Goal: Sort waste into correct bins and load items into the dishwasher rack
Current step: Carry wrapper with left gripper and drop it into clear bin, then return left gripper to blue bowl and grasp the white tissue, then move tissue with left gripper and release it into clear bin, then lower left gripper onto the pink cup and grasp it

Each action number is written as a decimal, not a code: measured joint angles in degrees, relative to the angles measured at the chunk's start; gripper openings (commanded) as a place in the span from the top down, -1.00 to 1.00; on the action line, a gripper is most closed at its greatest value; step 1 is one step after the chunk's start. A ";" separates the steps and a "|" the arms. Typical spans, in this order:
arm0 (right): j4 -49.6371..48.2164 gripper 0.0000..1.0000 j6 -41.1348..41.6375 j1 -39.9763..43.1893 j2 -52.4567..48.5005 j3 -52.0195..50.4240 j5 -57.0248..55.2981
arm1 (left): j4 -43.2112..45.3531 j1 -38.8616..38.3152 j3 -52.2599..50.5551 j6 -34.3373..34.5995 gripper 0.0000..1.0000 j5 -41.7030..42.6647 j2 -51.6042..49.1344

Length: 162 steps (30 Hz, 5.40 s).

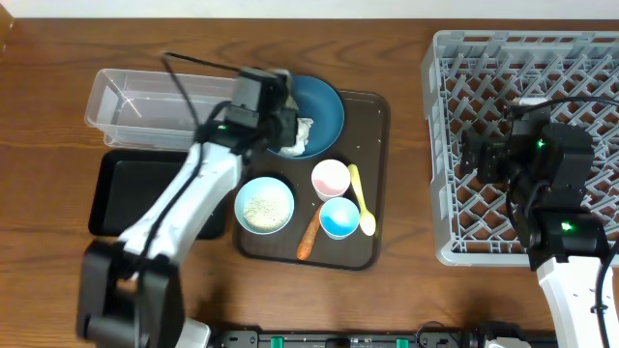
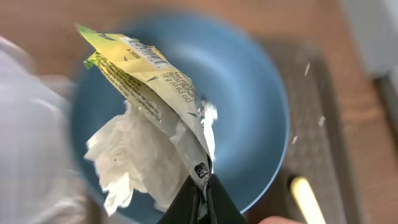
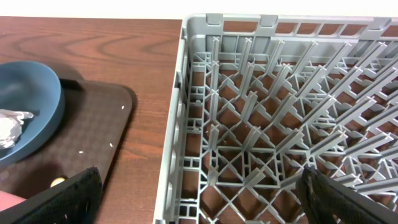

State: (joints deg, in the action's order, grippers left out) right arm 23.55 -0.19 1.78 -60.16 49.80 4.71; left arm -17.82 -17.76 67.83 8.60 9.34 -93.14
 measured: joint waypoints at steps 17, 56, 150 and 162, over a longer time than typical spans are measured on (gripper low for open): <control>0.63 -0.99 0.00 0.00 0.00 0.00 0.00 | 1.68 14.93 1.33 0.02 0.88 -2.05 6.34; 1.09 -0.98 0.00 0.00 0.00 0.00 0.00 | 0.76 7.63 1.31 0.13 0.02 0.85 2.10; 2.82 -0.99 0.00 0.00 -2.25 0.00 -0.20 | -0.87 19.04 1.31 0.17 0.35 2.97 1.16; 2.80 -0.99 0.00 0.00 -2.27 0.00 -0.20 | -12.35 1.62 1.29 0.17 0.19 11.15 2.89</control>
State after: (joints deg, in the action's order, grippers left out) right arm 26.35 -0.19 1.78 -62.43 49.80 4.51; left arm -30.17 -16.14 69.12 8.78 20.49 -90.26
